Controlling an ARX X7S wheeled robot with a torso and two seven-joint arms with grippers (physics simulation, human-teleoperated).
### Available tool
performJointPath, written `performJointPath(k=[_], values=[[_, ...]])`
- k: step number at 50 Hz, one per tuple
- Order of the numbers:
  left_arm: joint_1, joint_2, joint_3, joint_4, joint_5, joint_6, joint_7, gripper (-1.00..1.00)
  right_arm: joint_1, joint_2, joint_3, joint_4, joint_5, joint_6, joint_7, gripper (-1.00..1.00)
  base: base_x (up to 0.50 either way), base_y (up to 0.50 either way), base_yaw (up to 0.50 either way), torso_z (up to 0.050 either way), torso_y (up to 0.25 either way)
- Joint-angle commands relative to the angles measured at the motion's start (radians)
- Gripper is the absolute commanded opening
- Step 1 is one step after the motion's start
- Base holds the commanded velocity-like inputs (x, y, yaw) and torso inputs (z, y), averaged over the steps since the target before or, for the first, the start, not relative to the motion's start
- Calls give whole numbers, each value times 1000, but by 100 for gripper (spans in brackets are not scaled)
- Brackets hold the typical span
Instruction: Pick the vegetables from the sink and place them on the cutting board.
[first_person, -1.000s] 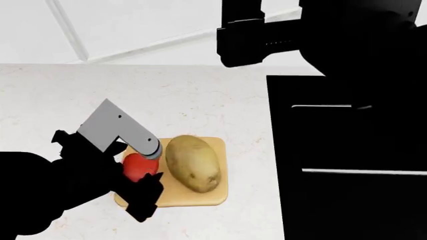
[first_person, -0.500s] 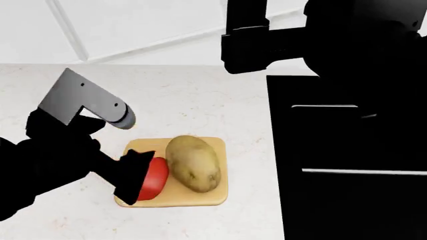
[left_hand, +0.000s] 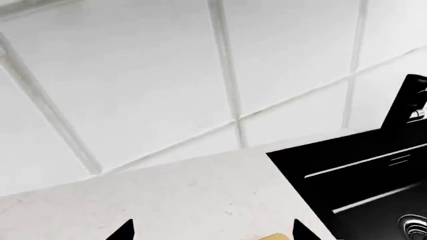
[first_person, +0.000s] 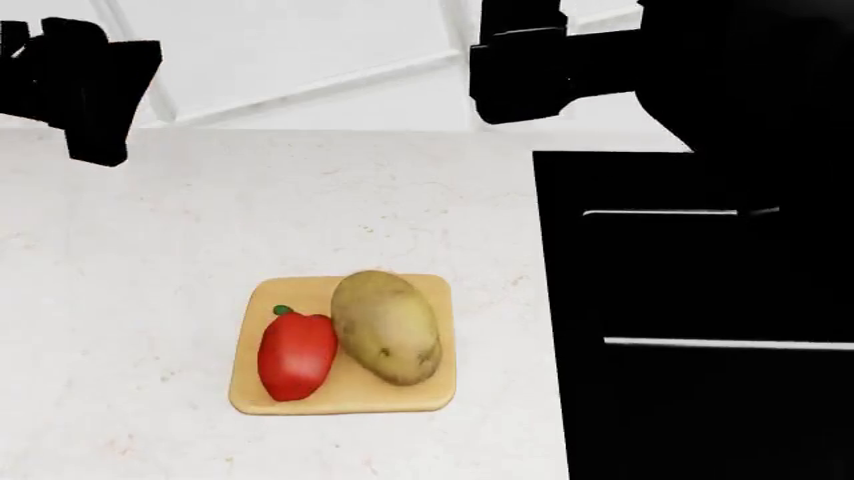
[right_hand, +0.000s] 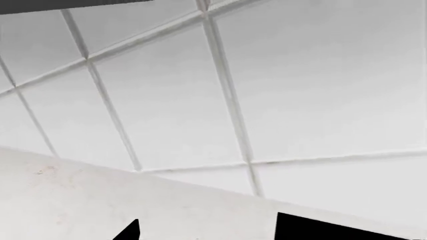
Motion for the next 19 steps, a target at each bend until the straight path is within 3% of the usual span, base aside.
performJointPath(k=[1,19], values=[[-235,13,24,-162,-23,-8,-53,100,176,-27,-53,134,-76,38,-72,100,0,0,0,0,0],[-648,52,215,-428,154,-21,178,100,572,-95,-128,342,-106,161,-116,100,0,0,0,0,0]])
